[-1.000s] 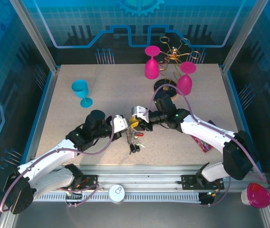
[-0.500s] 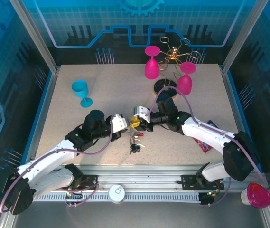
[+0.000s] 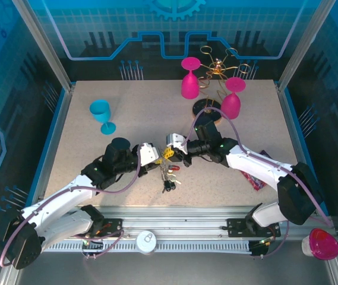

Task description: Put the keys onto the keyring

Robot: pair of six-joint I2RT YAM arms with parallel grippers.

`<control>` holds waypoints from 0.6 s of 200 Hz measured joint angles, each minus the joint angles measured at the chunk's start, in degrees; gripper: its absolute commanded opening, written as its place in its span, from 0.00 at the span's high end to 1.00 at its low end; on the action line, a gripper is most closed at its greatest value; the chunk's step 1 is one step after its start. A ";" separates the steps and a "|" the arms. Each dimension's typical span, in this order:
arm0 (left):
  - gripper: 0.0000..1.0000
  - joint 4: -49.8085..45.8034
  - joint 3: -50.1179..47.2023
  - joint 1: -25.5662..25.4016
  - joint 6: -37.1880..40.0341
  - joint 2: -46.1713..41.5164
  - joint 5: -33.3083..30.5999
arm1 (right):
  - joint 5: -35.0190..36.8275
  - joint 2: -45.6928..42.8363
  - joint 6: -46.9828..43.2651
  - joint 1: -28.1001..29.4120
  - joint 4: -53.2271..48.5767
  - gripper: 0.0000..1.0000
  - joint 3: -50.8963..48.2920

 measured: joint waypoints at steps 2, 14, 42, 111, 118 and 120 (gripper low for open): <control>0.64 -0.02 0.00 0.00 -0.33 0.00 -0.11 | 0.00 0.00 -0.15 0.00 -0.26 1.00 0.15; 0.65 -0.02 0.00 0.00 -0.11 0.00 -0.35 | 0.02 0.00 -0.85 0.02 -1.49 1.00 0.81; 0.70 -0.24 0.00 0.00 0.39 0.00 -0.35 | 0.37 0.28 -3.08 0.68 -4.87 1.00 2.62; 0.92 -1.38 0.39 0.09 0.81 0.00 0.20 | 3.67 2.25 -7.69 2.19 -11.13 1.00 6.82; 0.97 -1.70 0.42 0.11 0.85 0.00 0.35 | 4.09 2.45 -8.13 2.29 -11.58 1.00 7.21; 0.98 -1.75 0.44 0.11 0.61 0.00 0.37 | 4.20 2.54 -8.20 2.29 -11.72 1.00 7.32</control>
